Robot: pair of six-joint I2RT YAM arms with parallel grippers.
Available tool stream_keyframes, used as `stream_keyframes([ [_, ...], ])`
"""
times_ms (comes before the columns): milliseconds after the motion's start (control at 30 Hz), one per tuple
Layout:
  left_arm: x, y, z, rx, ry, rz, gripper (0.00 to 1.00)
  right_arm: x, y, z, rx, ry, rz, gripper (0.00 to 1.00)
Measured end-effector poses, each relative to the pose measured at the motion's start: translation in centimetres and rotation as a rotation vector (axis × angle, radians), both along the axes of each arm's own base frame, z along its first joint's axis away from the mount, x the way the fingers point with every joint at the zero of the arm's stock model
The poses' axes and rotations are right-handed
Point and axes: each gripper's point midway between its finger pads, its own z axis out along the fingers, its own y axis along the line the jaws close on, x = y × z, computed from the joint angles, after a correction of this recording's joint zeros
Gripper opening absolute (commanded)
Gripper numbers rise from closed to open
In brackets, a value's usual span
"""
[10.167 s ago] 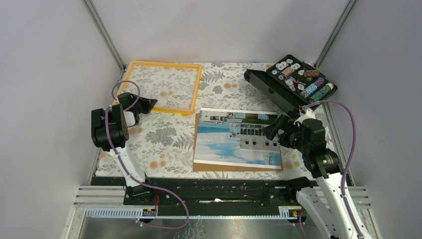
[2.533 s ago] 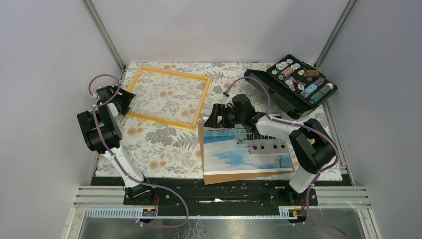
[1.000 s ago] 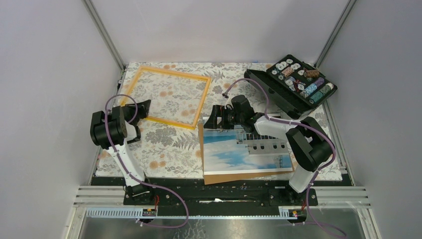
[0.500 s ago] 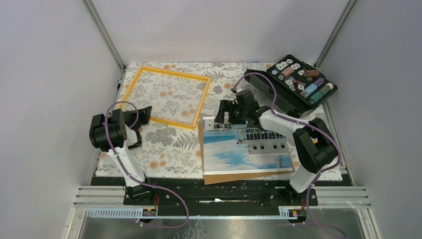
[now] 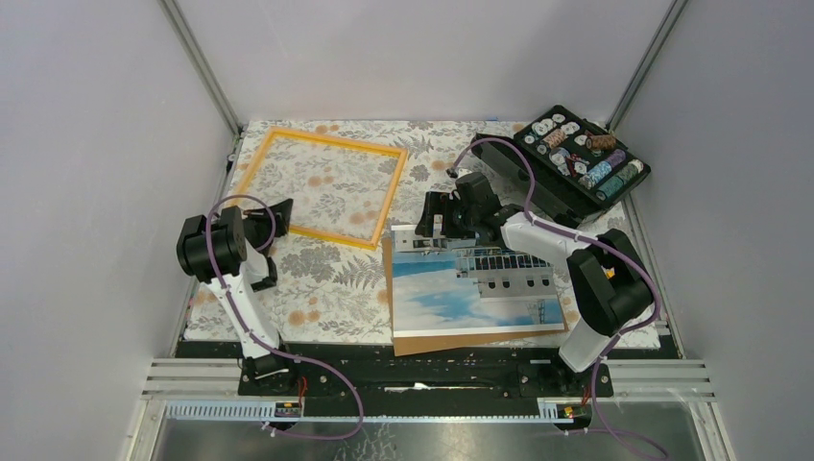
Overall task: Put the photo into the frame
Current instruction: Adjust the photo frame item on the photo frame.
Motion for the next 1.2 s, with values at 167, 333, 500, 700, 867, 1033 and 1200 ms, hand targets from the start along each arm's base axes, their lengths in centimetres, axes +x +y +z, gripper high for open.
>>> stream_keyframes([
  [167, 0.1, -0.3, 0.7, 0.080, -0.038, -0.023, 0.00, -0.1, 0.1, 0.0, 0.006, 0.001, 0.004, 1.00],
  [333, 0.1, -0.4, 1.3, 0.114, -0.061, -0.033, 0.00, 0.1, 0.3, 0.2, 0.016, -0.009, 0.004, 1.00],
  [500, 0.5, -0.6, 1.8, 0.121, -0.077, -0.039, 0.00, 0.1, 0.3, 0.1, 0.017, -0.009, 0.004, 1.00],
  [700, 0.9, -0.6, 2.3, 0.109, -0.090, -0.039, 0.00, 0.1, 0.3, 0.1, 0.020, -0.012, 0.004, 1.00],
  [867, 1.2, -0.5, 2.8, 0.072, -0.099, -0.031, 0.00, 0.3, 0.4, 0.3, 0.025, -0.019, 0.004, 1.00],
  [1033, 1.4, -0.5, 3.2, 0.040, -0.105, -0.024, 0.00, 0.2, 0.5, 0.4, 0.031, -0.016, 0.007, 1.00],
  [1200, 1.4, -0.5, 3.3, 0.016, -0.104, -0.022, 0.00, 0.1, 0.6, 0.4, 0.039, -0.011, 0.013, 1.00],
])
